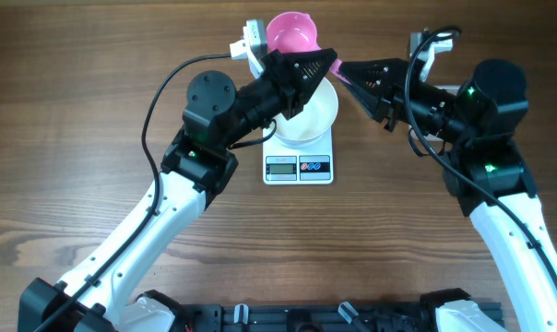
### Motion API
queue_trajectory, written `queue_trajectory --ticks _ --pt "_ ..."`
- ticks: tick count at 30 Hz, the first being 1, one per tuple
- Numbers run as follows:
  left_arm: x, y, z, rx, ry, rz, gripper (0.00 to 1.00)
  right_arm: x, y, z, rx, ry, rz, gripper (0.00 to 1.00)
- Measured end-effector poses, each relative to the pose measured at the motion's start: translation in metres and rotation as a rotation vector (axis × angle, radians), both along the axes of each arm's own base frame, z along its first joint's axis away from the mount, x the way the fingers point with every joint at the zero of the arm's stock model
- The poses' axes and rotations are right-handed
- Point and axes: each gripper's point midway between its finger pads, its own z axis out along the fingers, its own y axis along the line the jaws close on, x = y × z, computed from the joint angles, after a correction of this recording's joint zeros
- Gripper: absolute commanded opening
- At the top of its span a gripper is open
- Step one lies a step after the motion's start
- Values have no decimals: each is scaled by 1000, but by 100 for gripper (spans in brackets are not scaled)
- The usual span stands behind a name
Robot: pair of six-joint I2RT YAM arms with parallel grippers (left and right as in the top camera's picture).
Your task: Scoop item into bowl and weigh 150g on scale
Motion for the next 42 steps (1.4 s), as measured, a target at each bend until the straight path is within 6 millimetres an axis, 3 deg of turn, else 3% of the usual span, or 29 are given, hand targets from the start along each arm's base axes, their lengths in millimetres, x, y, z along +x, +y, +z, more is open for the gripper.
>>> queue_trajectory --ticks 19,20,21,22,23,24,25,33,38,42 --pt "0 0 0 0 0 0 6 0 0 0 -4 -5 0 4" --pt "0 0 0 0 0 0 22 0 0 0 -6 -9 1 4" --pt "0 0 0 -1 1 0 47 0 0 0 -12 -19 2 5" --pt "0 0 0 1 -1 0 59 0 0 0 -14 -21 2 5" --pt "0 0 0 -1 2 -1 79 0 0 0 -19 -29 2 5" --pt "0 0 0 -3 2 0 93 0 0 -1 -24 -36 2 5" --pt "0 0 0 -3 2 0 100 0 0 -1 -30 -43 2 5" --pt "1 -1 -11 69 -24 5 100 7 -7 -17 -111 -47 -49 5" --pt "0 0 -47 239 -25 -1 100 13 -23 -36 -261 -1 -143 4" --pt "-5 3 -78 391 -33 -26 100 17 -47 -23 -439 -23 -251 5"
